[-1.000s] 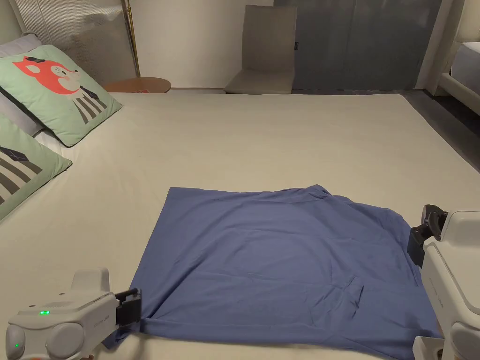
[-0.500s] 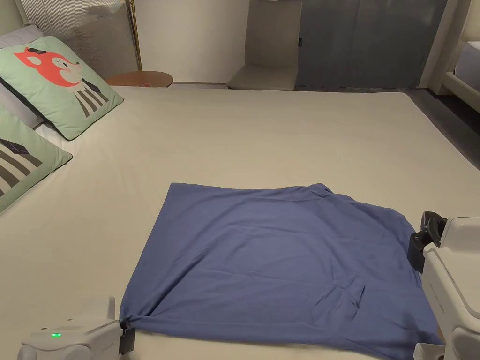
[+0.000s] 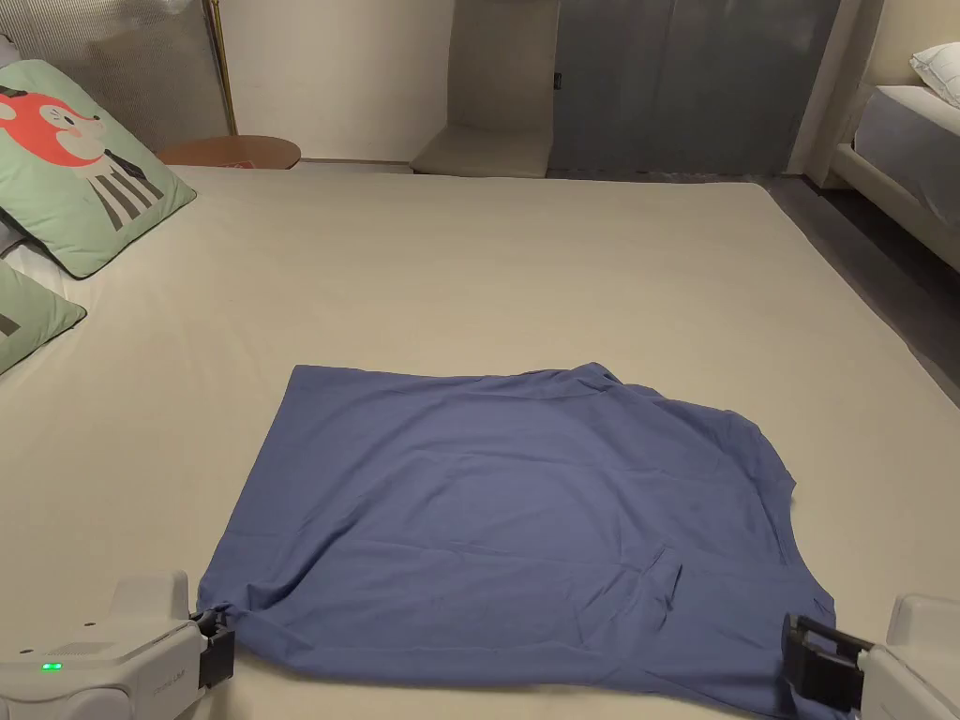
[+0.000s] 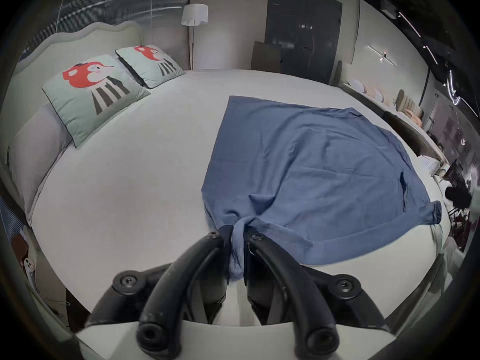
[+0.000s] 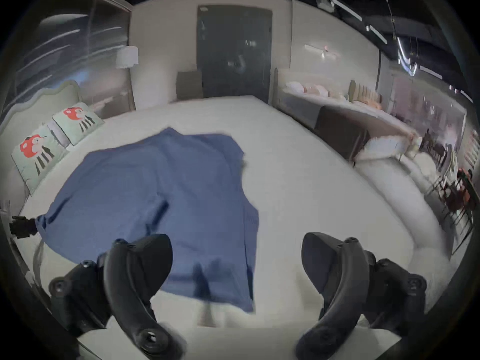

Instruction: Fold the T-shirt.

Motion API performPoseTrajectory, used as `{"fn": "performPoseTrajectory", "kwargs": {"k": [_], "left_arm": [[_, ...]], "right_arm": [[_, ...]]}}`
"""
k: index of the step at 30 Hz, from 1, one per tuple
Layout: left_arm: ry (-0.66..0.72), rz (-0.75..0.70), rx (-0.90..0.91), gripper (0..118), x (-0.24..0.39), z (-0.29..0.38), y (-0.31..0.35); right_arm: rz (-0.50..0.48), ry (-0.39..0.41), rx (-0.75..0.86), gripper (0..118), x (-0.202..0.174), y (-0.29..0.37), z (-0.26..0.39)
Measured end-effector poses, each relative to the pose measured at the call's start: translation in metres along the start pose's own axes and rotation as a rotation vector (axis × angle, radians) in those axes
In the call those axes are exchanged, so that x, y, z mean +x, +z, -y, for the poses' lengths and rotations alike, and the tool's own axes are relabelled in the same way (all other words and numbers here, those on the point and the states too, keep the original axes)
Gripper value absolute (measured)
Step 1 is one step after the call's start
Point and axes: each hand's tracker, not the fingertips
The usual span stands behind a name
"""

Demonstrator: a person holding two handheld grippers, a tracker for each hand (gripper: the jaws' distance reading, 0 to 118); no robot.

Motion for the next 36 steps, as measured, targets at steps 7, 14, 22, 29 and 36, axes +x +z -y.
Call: {"fn": "performPoseTrajectory", "kwargs": {"k": [7, 14, 22, 29, 36], "left_arm": [[-0.005, 0.008, -0.011, 5, -0.001, -0.002, 0.004], [0.019, 0.009, -0.022, 5, -0.004, -0.002, 0.006], [0.059, 0.02, 0.015, 5, -0.009, -0.021, 0.007], [0.045, 0.021, 0.105, 5, -0.004, -0.076, 0.0], [0.036, 0.014, 0.114, 5, 0.003, -0.125, -0.042]], "right_arm": [[-0.013, -0.024, -0.079, 99, 0.014, -0.022, 0.026], [-0.097, -0.022, -0.115, 2, 0.01, -0.035, 0.038], [-0.094, -0.025, 0.012, 1, 0.0, -0.014, 0.005], [-0.085, -0.014, 0.14, 1, -0.01, -0.029, -0.053], [-0.055, -0.009, 0.163, 2, -0.025, -0.075, -0.107]]}}
